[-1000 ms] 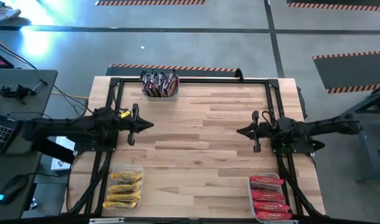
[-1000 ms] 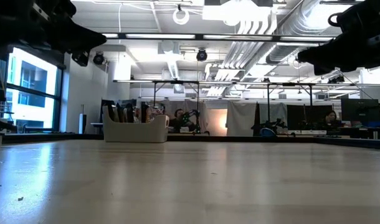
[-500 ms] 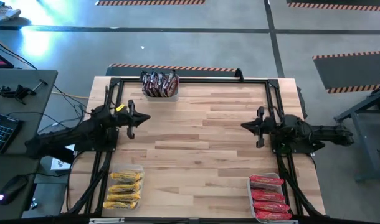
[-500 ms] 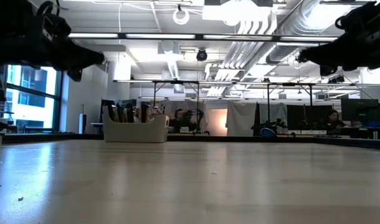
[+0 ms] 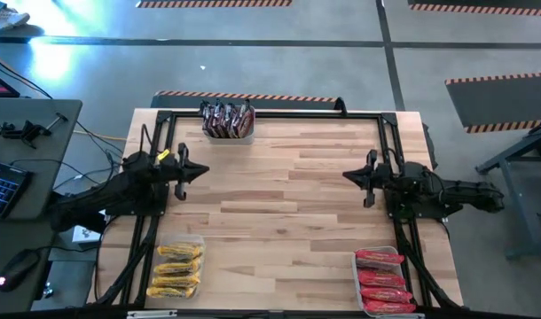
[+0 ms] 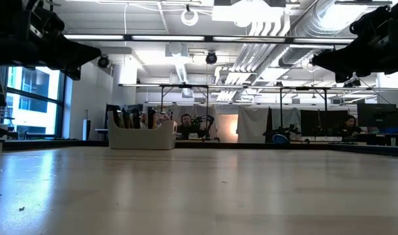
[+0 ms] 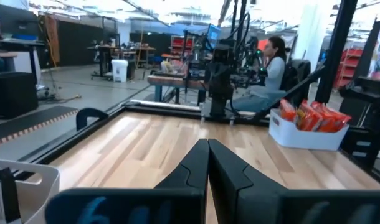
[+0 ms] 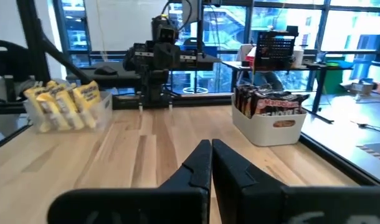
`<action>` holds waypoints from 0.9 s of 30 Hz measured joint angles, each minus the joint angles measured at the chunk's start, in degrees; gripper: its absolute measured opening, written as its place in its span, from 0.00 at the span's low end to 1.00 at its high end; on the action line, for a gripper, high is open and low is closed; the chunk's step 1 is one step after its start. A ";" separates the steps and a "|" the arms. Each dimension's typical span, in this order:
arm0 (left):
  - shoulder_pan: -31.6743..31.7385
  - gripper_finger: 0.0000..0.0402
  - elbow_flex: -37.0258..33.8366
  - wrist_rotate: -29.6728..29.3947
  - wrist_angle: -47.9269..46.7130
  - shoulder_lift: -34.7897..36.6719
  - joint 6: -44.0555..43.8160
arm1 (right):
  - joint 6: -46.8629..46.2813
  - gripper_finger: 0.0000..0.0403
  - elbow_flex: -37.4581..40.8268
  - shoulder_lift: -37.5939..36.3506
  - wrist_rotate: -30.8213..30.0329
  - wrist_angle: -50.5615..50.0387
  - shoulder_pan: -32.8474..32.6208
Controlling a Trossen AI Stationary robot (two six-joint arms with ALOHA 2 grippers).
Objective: Sort Maruchan noodles
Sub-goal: Return to Home position
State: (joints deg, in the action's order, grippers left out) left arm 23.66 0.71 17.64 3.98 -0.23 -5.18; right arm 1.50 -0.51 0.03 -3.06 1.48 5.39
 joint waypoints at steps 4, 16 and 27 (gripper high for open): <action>0.00 0.00 -0.02 -1.72 -0.80 0.03 1.35 | 0.33 0.00 0.00 -0.02 -0.67 0.09 -0.38; 0.00 0.02 -0.02 -15.07 -2.85 -0.69 -5.18 | -0.87 0.00 0.02 0.74 -8.39 1.31 3.04; 0.00 0.02 -0.02 -15.79 -2.96 -3.37 -4.21 | -8.46 0.00 0.02 4.17 -7.90 1.27 3.26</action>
State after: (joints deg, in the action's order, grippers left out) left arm 23.66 0.69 1.85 1.02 -3.59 -9.39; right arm -6.96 -0.49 4.21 -10.96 2.74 8.64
